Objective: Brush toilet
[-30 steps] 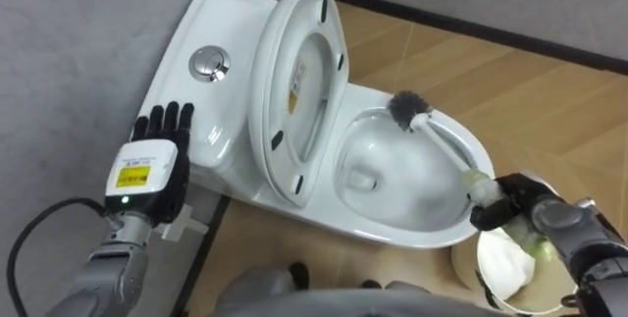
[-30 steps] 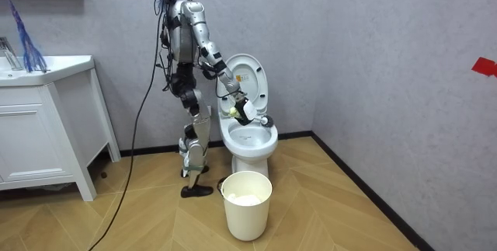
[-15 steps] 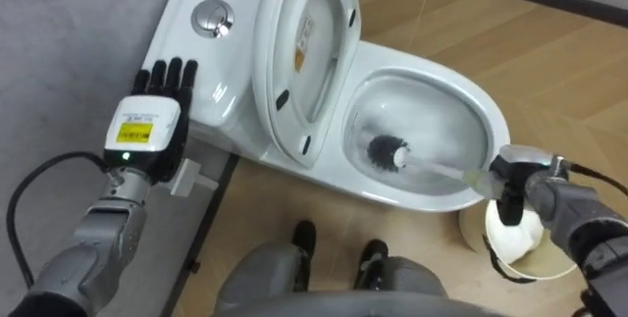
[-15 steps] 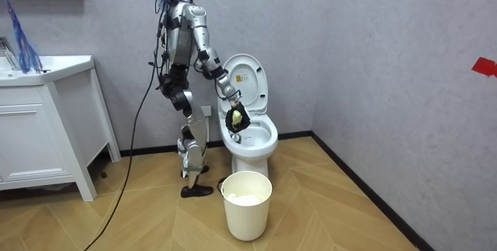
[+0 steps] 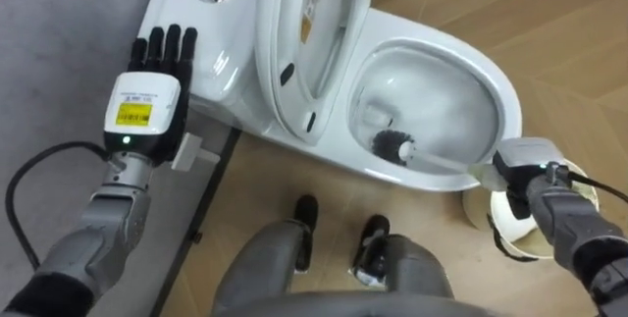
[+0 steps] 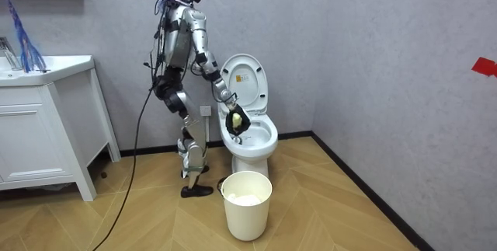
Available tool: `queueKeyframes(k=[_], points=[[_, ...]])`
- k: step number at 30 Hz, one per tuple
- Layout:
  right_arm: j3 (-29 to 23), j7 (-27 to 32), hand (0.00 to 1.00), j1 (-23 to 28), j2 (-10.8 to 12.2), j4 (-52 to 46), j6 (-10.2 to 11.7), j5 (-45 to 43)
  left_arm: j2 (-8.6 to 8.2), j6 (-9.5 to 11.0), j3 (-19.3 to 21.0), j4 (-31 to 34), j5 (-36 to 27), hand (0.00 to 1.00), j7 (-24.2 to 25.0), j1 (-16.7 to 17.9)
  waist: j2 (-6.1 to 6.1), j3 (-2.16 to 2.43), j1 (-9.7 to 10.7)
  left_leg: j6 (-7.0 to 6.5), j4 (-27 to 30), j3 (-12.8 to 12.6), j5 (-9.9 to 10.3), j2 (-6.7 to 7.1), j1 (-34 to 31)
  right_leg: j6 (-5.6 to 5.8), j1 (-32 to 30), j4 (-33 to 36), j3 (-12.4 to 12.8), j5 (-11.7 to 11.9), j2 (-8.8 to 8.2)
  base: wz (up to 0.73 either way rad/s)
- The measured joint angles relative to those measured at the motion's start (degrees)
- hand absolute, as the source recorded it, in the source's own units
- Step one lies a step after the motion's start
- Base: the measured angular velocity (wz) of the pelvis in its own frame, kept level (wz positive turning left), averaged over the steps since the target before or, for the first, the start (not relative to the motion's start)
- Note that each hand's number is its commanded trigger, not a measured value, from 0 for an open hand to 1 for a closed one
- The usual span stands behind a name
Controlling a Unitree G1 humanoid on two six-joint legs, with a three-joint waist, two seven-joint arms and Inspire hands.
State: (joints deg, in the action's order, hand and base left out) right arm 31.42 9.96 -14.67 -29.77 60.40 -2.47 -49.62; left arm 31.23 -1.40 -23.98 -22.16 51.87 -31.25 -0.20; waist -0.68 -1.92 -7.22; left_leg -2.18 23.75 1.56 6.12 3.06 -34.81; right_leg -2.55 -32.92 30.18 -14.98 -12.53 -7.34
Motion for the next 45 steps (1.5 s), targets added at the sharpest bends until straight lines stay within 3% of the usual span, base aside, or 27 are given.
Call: queueKeyframes(k=[4, 6, 9, 13, 15, 21, 24, 28, 33, 37, 40, 45], points=[[1.5, -0.6, 1.0, -5.5, -1.5, 2.8, 0.1, 5.0, 0.58, 0.5, -1.1, -0.4, -0.5, 0.0, -0.7, -4.6, -0.32, -0.6, -1.1, 0.45, 1.3, 0.1, -1.0, 0.38, -4.4, -0.07, -5.0, 2.6, 0.0, 0.0, -0.72, 0.07], [2.1, -1.1, 1.0, -9.8, -1.5, 3.1, 0.3, 8.4, 1.27, 0.5, -1.1, -0.1, -0.6, 0.0, -1.5, -6.8, -0.55, -1.17, -1.3, 0.55, 2.4, 0.5, -1.4, 0.43, -7.2, -0.25, -7.8, 4.0, -0.1, 0.1, -0.84, 0.05], [2.2, -1.2, 1.0, -16.9, -1.7, 3.9, 1.6, 12.7, 2.11, 1.0, -1.0, 0.6, -0.6, 0.0, -2.9, -9.6, -0.57, -1.47, -1.6, 0.88, 4.0, 0.6, -2.4, 0.59, -11.7, -0.74, -12.4, 6.4, -0.4, 0.3, -1.46, 0.11], [3.5, -1.1, 1.0, -24.3, -2.4, 5.7, 1.0, 16.2, 4.3, 2.6, -1.3, 1.9, -1.2, 0.0, -4.6, -13.5, -2.31, -2.59, -2.4, 0.99, 5.1, 0.7, -3.5, 0.75, -16.0, -1.65, -16.9, 8.8, -1.0, 0.5, -2.22, 0.11], [3.5, -1.1, 1.0, -25.0, -3.5, 5.9, 1.1, 18.3, 5.3, 2.3, -1.4, 3.4, -1.3, 0.0, -5.0, -13.9, -3.12, -2.8, -2.5, 1.21, 5.9, 0.9, -3.7, 0.71, -17.5, -1.77, -18.2, 9.4, -1.0, 0.4, -2.2, 0.08], [3.3, -1.1, 1.0, -27.3, -3.9, 6.5, 1.1, 22.5, 8.91, 0.9, -0.9, 7.2, -1.2, 0.0, -6.0, -12.2, -4.14, -2.72, -1.1, 1.22, 6.8, 0.4, -4.1, 1.51, -19.9, -1.91, -21.3, 11.6, -0.5, 0.2, -3.27, 0.01], [3.2, -1.1, 1.0, -28.9, -4.0, 6.5, 1.1, 22.5, 8.92, 0.5, 0.7, 8.2, -0.9, 0.0, -6.1, -10.5, -4.51, -2.67, 0.0, 1.1, 6.8, 0.3, -4.2, 1.61, -19.9, -1.91, -21.4, 11.8, -0.5, 0.3, -3.52, 0.0], [3.3, -1.1, 1.0, -30.0, -4.2, 6.4, 1.1, 21.7, 8.94, -0.7, 1.3, 9.8, -0.9, 0.0, -5.9, -9.7, -5.98, -2.59, 0.8, 1.07, 6.9, 0.2, -4.3, 1.53, -19.9, -1.97, -21.4, 11.9, -0.6, 0.3, -3.52, 0.0], [3.4, -2.2, 1.0, -29.3, -4.2, 1.9, 0.0, 15.3, 8.9, -0.9, 1.5, 9.2, 0.1, 0.0, -5.6, -9.5, -6.14, -2.52, 0.6, 0.92, 7.2, 0.0, -4.2, 1.39, -19.6, -1.95, -21.0, 11.6, -0.6, 0.7, -3.47, -0.06], [6.3, -3.5, 1.0, -26.2, -4.4, -5.2, -1.6, 9.0, 9.08, -0.7, 0.7, 7.7, 0.0, 0.0, -5.0, -10.1, -5.13, -2.13, -0.5, 1.01, 8.2, 0.3, -3.4, 0.67, -19.1, -2.08, -19.5, 10.5, -1.3, 0.9, -2.44, -0.08], [11.9, -7.4, 1.0, -23.0, -6.2, -11.2, -4.8, 5.7, 9.07, -0.8, -2.5, 7.1, -1.7, 0.0, -3.3, -11.6, -1.34, -1.67, -1.8, 0.92, 8.9, 1.8, -2.8, 0.61, -19.1, -2.28, -17.9, 9.1, -3.1, 1.0, -2.13, 0.05], [11.5, -10.0, 1.0, -15.6, -6.5, -17.0, -10.0, 2.7, 8.19, -0.6, -4.3, 7.1, -3.0, 0.0, -3.5, -10.3, 2.56, -0.69, -2.8, 1.03, 9.0, 2.0, -2.6, 0.58, -19.3, -1.95, -17.5, 8.7, -3.9, 0.9, -2.23, 0.04]])
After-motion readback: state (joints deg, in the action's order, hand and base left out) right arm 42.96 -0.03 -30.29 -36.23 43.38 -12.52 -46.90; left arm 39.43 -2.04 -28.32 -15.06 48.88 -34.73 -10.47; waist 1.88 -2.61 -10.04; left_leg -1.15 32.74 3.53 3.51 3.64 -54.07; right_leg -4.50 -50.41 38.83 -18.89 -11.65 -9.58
